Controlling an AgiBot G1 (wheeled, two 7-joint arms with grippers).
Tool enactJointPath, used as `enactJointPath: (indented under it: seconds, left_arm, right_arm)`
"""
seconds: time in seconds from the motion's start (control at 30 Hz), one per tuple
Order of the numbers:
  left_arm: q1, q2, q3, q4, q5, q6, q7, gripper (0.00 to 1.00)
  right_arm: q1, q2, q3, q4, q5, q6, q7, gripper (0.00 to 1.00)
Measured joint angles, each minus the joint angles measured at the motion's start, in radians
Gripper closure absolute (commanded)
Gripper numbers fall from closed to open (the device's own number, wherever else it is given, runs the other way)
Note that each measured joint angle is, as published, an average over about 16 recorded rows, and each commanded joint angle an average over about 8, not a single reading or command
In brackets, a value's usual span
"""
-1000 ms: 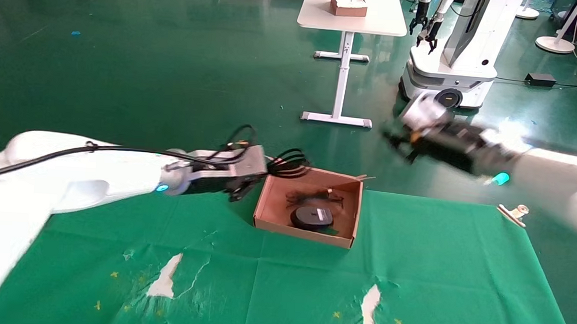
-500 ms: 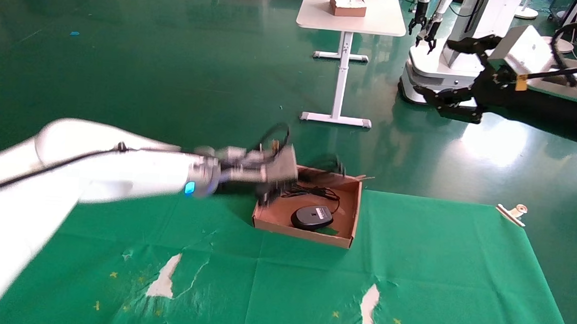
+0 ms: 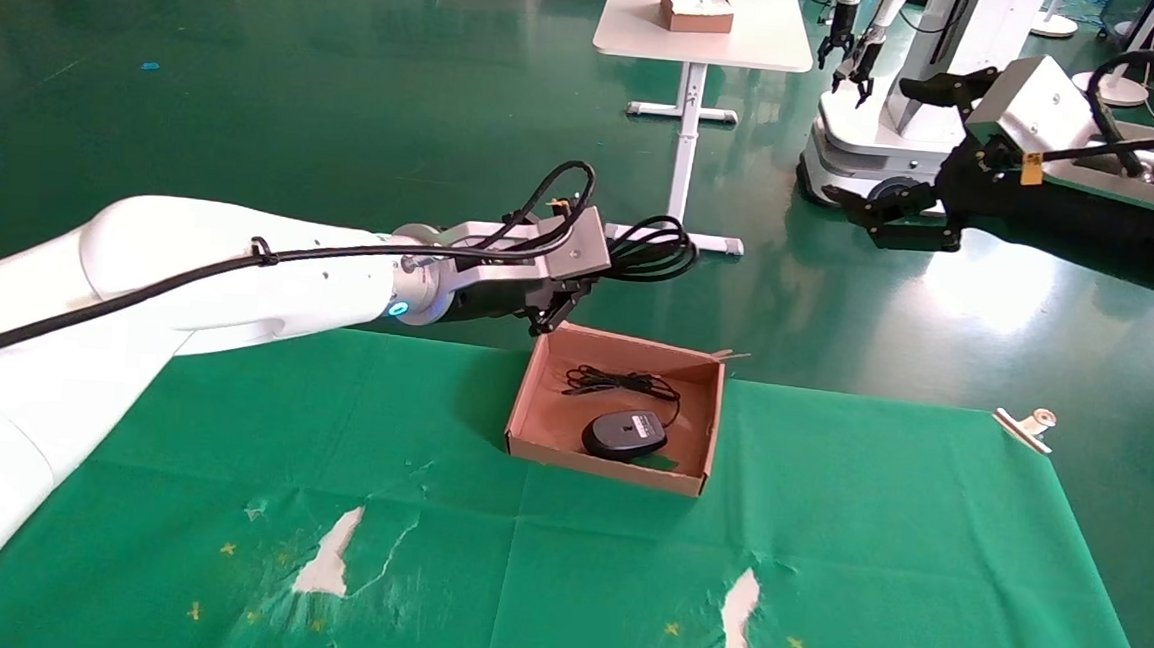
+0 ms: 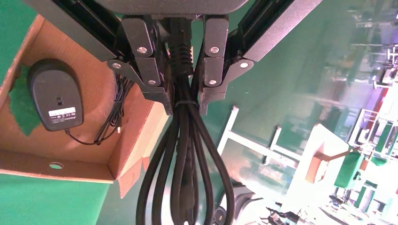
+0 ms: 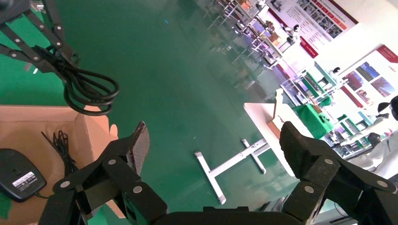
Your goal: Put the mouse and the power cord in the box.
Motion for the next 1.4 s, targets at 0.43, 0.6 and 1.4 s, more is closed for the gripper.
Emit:
enactJointPath:
  seconds: [0.43, 0.6, 1.4]
  left_arm:
    - [0.089, -0.096, -0.101, -0.099, -0.093, 0.113, -0.028, 0.00]
    - [0.147, -0.159, -0.165, -0.165, -0.154, 0.184, -0.048, 0.00]
    - [0.430, -0.464, -0.478, -0.488, -0.452, 0.533, -0.145, 0.00]
  right_arm:
    - [-0.069, 0.030, 0.010, 0.103, 0.039, -0.022, 0.079, 0.00]
    - [-0.132, 0.059, 0.019, 0.199, 0.076, -0.046, 0.151, 0.00]
    - [-0.456, 0.207, 0.068, 0.692, 0.266, -0.172, 0.527, 0.00]
